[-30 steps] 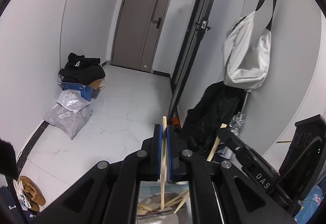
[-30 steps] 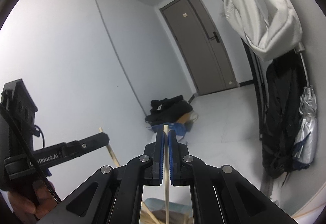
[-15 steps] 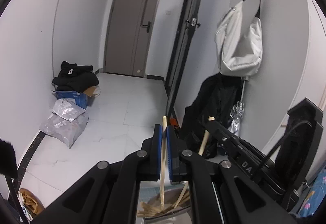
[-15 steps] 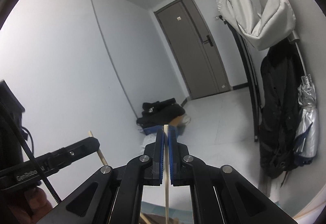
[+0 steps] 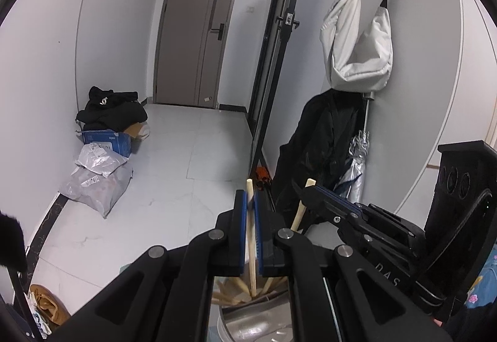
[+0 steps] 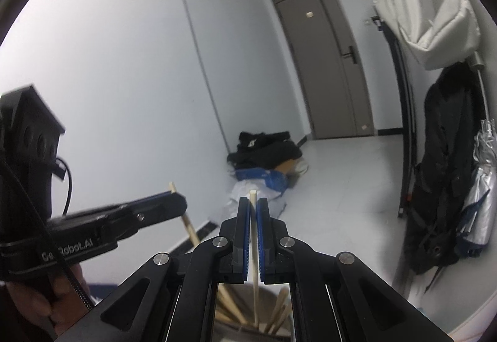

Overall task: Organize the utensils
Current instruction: 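Open the right gripper and withdraw it from the caddy, then lower the right gripper to the last loose chopstick and grasp it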

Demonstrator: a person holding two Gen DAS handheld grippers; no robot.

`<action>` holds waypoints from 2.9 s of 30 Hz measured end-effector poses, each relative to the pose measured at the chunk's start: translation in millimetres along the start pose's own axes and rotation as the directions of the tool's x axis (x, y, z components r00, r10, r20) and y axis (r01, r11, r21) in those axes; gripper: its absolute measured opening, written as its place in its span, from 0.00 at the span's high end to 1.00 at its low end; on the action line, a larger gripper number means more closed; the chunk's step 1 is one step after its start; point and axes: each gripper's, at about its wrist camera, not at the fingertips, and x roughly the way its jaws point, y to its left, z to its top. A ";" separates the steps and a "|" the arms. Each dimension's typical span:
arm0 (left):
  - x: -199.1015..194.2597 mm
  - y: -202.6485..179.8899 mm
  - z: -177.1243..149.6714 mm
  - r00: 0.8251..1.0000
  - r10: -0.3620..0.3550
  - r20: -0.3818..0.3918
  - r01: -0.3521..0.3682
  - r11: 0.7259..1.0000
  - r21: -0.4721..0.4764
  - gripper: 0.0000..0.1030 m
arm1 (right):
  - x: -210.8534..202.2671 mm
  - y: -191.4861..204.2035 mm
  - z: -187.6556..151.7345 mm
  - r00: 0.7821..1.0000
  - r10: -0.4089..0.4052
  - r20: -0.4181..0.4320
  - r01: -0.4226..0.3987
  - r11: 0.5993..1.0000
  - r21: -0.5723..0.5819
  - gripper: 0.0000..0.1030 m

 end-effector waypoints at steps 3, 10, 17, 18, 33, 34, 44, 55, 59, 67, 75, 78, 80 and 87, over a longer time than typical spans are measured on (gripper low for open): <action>1.5 0.2 -5.3 1.000 0.000 -0.023 0.000 1.000 0.008 0.98 | -0.3 1.9 -5.3 1.000 0.012 -0.024 -0.012 1.000 -0.021 0.96; 7.9 1.8 -20.1 0.995 -0.016 -0.096 0.017 1.000 0.002 0.98 | -1.6 5.2 -17.9 0.995 0.025 -0.098 -0.030 0.999 -0.042 0.96; 10.0 -1.2 -35.6 0.985 -0.024 -0.168 0.026 1.000 0.008 0.98 | -0.1 13.4 -33.4 0.982 0.023 -0.186 -0.038 0.996 -0.079 0.96; 8.8 -0.9 -36.9 0.984 -0.028 -0.176 0.029 1.000 0.004 0.98 | -0.3 13.4 -36.5 0.980 0.019 -0.198 -0.035 0.996 -0.079 0.96; -47.1 -4.7 -37.1 0.990 0.100 -0.100 -0.105 0.993 -0.049 0.61 | -55.9 20.2 -48.6 0.979 -0.023 -0.202 0.017 0.999 -0.029 0.75; -51.2 -4.9 -37.5 0.989 0.121 -0.088 -0.126 0.991 -0.052 0.52 | -62.9 21.1 -48.2 0.981 -0.029 -0.192 0.026 0.999 -0.020 0.68; -99.2 -14.3 -48.6 0.968 0.250 0.023 -0.246 0.963 -0.112 0.19 | -114.8 41.0 -50.4 0.991 -0.053 -0.126 0.056 0.998 0.023 0.45; -122.0 -20.6 -72.9 0.957 0.280 0.079 -0.270 0.955 -0.118 0.10 | -151.5 70.0 -66.1 0.993 -0.084 -0.084 0.084 0.996 -0.007 0.30; -124.6 -20.2 -84.2 0.954 0.289 0.081 -0.278 0.953 -0.124 0.10 | -155.7 77.6 -77.4 0.991 -0.101 -0.090 0.100 0.995 -0.017 0.25; -117.9 -9.8 -108.2 0.954 0.298 0.040 -0.288 0.943 -0.165 0.10 | -151.5 78.9 -103.0 0.982 -0.135 -0.132 0.134 0.991 -0.023 0.20; -103.3 0.0 -128.9 0.945 0.328 -0.004 -0.324 0.933 -0.158 0.10 | -135.2 70.6 -127.8 0.961 -0.179 -0.210 0.175 0.984 -0.035 0.18; -95.8 4.7 -135.8 0.942 0.333 -0.035 -0.334 0.930 -0.152 0.10 | -125.7 66.7 -137.6 0.949 -0.190 -0.254 0.190 0.981 -0.022 0.18; -91.0 5.1 -138.5 0.937 0.346 -0.056 -0.350 0.928 -0.126 0.10 | -119.1 63.5 -143.4 0.938 -0.197 -0.286 0.201 0.980 -0.016 0.18; -96.0 10.7 -137.3 0.930 0.365 -0.036 -0.367 0.926 -0.090 0.10 | -89.1 59.5 -167.1 0.889 -0.194 -0.414 0.199 0.979 -0.032 0.18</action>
